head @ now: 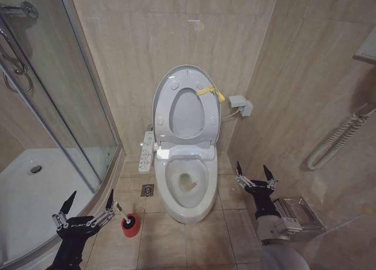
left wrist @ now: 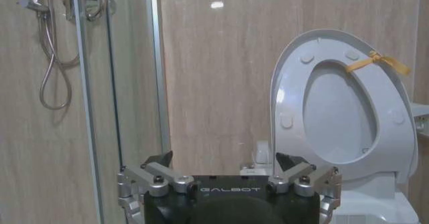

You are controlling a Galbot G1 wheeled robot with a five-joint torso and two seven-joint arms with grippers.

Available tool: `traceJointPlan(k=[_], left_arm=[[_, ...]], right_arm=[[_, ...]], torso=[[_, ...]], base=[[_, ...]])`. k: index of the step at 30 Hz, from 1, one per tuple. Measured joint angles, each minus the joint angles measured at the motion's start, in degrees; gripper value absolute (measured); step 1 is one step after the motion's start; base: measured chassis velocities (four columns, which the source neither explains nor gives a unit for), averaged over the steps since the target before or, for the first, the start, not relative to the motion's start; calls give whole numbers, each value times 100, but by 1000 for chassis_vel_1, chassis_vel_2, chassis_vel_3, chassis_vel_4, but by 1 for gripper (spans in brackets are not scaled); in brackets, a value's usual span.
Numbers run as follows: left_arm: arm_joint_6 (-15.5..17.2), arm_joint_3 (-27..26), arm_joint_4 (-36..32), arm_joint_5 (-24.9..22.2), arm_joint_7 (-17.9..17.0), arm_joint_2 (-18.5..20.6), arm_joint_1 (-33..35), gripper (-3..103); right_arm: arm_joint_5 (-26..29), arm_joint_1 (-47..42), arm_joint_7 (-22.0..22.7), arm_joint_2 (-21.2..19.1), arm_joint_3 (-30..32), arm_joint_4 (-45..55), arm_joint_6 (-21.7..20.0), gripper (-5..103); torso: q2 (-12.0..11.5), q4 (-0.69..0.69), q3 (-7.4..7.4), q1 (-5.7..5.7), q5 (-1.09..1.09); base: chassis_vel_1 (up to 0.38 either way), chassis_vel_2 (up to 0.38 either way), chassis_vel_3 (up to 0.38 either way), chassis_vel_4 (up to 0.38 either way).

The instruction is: Open the toilet lid, clean the toilet bowl with a toilet brush, close the toilet lid, and flush.

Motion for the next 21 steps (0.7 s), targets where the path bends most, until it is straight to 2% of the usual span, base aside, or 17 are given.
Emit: traceJointPlan(k=[21], left_arm=[[0, 0, 0, 0, 0, 0, 0, 100]], right_arm=[[0, 0, 0, 0, 0, 0, 0, 100]], torso=[[0, 0, 0, 0, 0]], base=[[0, 0, 0, 0]])
